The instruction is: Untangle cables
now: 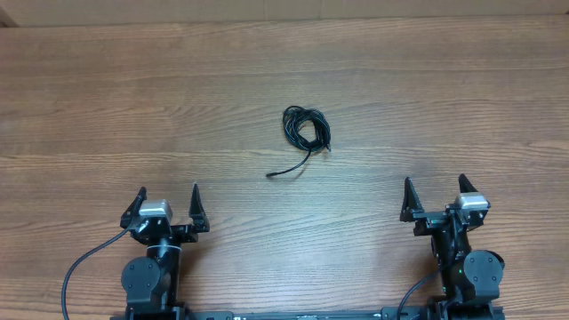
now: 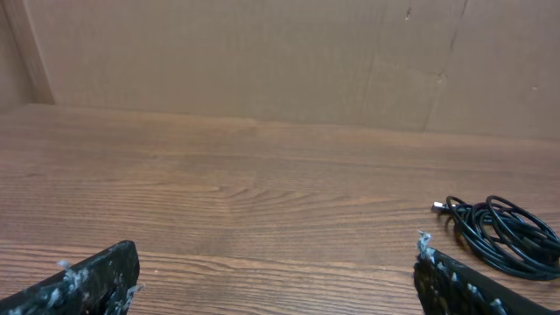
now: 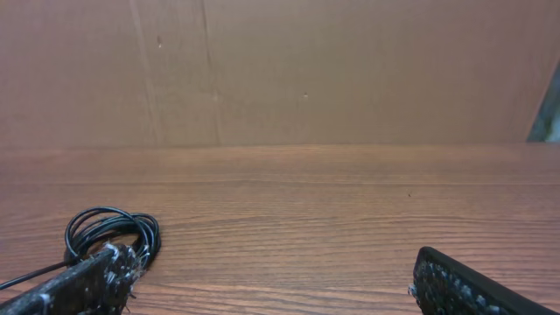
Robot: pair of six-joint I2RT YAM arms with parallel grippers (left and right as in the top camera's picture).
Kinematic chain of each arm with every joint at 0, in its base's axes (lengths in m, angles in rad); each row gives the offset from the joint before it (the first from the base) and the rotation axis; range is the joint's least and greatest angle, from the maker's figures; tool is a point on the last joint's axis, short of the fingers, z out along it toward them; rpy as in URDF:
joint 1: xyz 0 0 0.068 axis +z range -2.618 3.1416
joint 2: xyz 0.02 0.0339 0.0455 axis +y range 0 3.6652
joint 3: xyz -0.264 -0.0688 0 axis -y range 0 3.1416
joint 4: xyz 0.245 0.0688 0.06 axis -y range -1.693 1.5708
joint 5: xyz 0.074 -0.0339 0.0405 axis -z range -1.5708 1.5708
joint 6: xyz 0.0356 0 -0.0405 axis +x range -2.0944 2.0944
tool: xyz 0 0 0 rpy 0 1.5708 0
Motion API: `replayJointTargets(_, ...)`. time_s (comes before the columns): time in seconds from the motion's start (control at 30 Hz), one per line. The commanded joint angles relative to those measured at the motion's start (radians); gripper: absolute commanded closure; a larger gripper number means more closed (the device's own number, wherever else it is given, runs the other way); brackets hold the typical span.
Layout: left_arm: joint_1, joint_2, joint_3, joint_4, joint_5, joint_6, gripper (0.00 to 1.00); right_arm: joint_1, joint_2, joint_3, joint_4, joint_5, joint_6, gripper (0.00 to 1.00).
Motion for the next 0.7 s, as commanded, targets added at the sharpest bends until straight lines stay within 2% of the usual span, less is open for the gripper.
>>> replayJointTargets(0.0, 0.005, -0.008, -0.004, -0.001, 0.011, 0.015, 0.0, 0.004, -0.01, -0.011, 0.009, -0.001, -0.005, 0.0)
replayJointTargets(0.37, 0.005, -0.008, -0.004, 0.011, 0.018, 0.01, 0.0, 0.004, -0.01, -0.011, 0.031, -0.017, 0.016, 0.0)
replayJointTargets(0.5, 0.005, -0.008, -0.003, 0.0, 0.038, -0.134, 0.0, 0.004, -0.01, -0.01, 0.037, -0.016, 0.113, 0.0)
replayJointTargets(0.67, 0.005, 0.006, 0.026, -0.049, 0.037, -0.145, 0.0, 0.004, 0.0, 0.038, -0.073, 0.003, 0.138, 0.0)
